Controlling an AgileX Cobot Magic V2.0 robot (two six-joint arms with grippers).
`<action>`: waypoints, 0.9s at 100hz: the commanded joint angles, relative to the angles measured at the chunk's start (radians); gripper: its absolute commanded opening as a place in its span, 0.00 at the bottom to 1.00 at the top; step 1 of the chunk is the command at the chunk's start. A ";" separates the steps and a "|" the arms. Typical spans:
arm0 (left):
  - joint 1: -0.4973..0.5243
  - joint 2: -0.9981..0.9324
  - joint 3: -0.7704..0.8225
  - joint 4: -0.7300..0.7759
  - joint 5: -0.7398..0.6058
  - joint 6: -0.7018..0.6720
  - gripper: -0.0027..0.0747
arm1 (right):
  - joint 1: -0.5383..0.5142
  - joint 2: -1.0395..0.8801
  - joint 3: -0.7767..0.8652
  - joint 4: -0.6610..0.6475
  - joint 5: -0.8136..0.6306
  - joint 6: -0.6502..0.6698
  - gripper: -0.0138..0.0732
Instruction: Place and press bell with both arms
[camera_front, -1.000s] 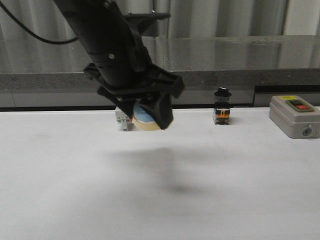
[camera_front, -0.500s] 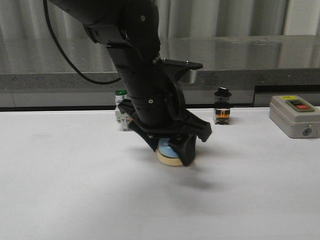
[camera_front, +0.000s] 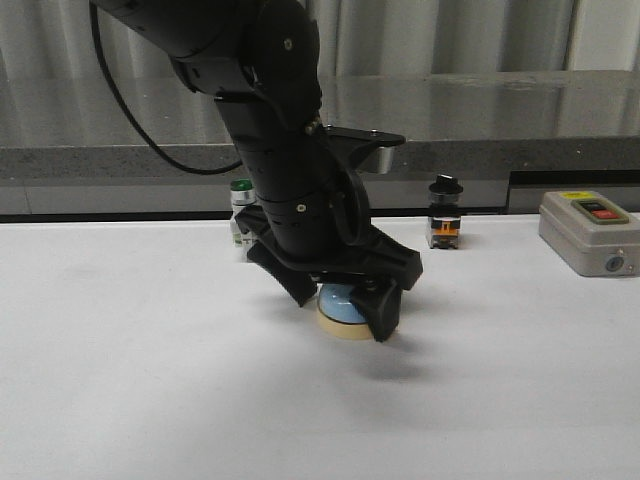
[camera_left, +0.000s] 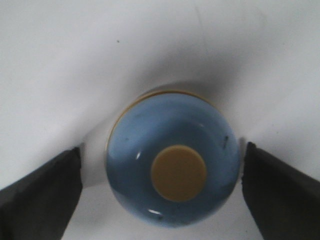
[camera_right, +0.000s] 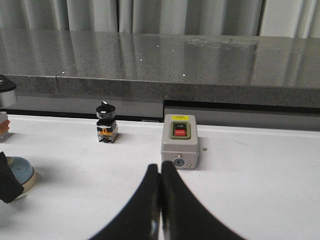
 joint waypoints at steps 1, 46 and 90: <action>-0.008 -0.054 -0.028 -0.013 -0.012 -0.001 0.93 | 0.004 -0.018 -0.013 -0.014 -0.082 -0.005 0.09; 0.027 -0.212 -0.028 -0.013 0.000 -0.005 0.89 | 0.004 -0.018 -0.013 -0.014 -0.082 -0.005 0.09; 0.237 -0.491 0.149 -0.021 -0.060 -0.013 0.89 | 0.004 -0.018 -0.013 -0.014 -0.082 -0.005 0.09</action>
